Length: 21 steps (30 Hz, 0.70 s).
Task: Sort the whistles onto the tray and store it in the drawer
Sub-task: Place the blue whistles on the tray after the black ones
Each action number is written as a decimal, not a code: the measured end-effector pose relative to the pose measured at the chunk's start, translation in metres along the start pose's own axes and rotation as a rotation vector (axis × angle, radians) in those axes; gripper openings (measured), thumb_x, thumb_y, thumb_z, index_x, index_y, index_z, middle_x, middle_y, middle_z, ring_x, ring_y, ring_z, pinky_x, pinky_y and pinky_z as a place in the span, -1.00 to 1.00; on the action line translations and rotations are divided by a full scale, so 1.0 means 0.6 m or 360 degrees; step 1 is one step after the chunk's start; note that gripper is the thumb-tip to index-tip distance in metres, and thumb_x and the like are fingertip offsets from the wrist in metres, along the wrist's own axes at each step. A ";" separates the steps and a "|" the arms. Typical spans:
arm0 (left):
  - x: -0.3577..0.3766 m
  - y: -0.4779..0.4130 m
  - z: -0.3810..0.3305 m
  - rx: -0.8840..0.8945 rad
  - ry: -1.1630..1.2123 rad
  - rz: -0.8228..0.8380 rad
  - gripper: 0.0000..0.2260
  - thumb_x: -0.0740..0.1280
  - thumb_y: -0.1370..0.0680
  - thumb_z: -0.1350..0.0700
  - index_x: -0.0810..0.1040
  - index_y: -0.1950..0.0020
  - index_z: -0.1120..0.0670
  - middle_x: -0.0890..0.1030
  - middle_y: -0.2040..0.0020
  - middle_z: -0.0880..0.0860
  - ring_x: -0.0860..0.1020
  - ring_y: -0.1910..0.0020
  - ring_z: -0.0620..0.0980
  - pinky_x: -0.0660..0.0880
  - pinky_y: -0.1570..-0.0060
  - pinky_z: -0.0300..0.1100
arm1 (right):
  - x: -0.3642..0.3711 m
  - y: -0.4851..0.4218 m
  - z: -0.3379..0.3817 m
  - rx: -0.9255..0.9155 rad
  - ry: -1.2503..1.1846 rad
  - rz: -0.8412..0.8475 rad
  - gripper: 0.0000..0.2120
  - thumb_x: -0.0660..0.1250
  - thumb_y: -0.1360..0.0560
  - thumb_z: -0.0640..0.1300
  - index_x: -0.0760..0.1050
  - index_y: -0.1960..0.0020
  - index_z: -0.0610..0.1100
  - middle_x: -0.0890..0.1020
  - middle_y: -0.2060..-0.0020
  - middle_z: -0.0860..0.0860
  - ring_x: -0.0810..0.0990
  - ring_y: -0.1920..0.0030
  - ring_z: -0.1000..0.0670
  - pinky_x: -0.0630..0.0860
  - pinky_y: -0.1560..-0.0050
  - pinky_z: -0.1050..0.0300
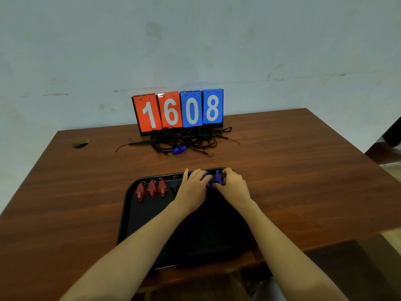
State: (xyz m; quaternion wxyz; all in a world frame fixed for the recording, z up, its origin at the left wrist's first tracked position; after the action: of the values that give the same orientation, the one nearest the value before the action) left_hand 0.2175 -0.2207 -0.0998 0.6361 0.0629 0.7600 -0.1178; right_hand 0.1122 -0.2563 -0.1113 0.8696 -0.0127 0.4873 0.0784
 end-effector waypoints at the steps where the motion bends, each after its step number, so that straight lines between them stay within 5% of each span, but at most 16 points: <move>1: -0.009 0.001 0.001 0.0004 0.0013 -0.0059 -0.56 0.21 -0.55 0.22 0.30 -0.44 0.05 0.29 -0.46 0.06 0.17 -0.49 0.04 -0.08 -0.47 0.13 | -0.010 -0.002 0.007 -0.0008 0.0006 -0.0016 -0.58 0.36 -0.48 0.00 0.38 -0.24 -0.17 0.58 -0.07 -0.08 0.58 -0.05 -0.11 0.48 0.05 0.08; 5: -0.053 -0.003 0.030 -0.0055 -0.0032 -0.0463 -0.58 0.36 -0.35 0.34 0.54 -0.21 0.18 0.53 -0.24 0.17 0.46 -0.29 0.17 0.17 -0.37 0.24 | -0.047 -0.025 0.061 -0.0177 -0.0004 -0.0116 -0.65 0.25 -0.54 -0.01 0.41 -0.27 -0.13 0.55 -0.13 -0.06 0.57 -0.06 -0.08 0.50 0.01 0.05; 10: -0.054 -0.062 0.130 -0.0405 -0.0047 -0.0123 -0.61 0.21 -0.50 0.22 0.41 -0.33 0.13 0.42 -0.31 0.11 0.36 -0.31 0.13 0.25 -0.33 0.00 | -0.020 -0.100 0.145 -0.0422 0.0046 0.0024 -0.68 0.20 -0.57 -0.12 0.41 -0.31 -0.15 0.48 -0.21 -0.10 0.46 -0.22 -0.09 0.45 -0.18 0.02; 16: -0.038 -0.106 0.234 -0.0635 -0.0053 0.0114 -0.62 0.19 -0.54 0.19 0.33 -0.37 0.15 0.40 -0.29 0.18 0.37 -0.27 0.21 0.33 -0.21 0.03 | 0.076 -0.187 0.205 -0.0571 0.0317 0.0267 -0.61 0.10 -0.57 -0.26 0.32 -0.40 -0.16 0.39 -0.32 -0.15 0.30 -0.33 -0.17 0.36 -0.28 -0.07; 21: -0.007 -0.122 0.256 -0.0614 -0.0106 0.0077 -0.62 0.13 -0.58 0.17 0.28 -0.41 0.13 0.42 -0.30 0.14 0.35 -0.29 0.17 0.26 -0.25 0.03 | 0.109 -0.214 0.212 -0.0661 0.0528 0.0027 -0.62 0.15 -0.56 -0.23 0.35 -0.37 -0.21 0.45 -0.26 -0.19 0.36 -0.27 -0.22 0.39 -0.15 -0.05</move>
State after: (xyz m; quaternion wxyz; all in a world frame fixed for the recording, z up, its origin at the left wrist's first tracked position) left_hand 0.3464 -0.3310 -0.1136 0.6637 -0.0457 0.7453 0.0433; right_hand 0.2723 -0.3626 -0.1069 0.7560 -0.1995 0.5966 0.1808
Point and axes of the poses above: each hand's wrist, its own y-axis away from the middle knuckle, its own x-axis out of the palm, z = x × y, the point moved 10 cm from there along -y, towards the middle knuckle
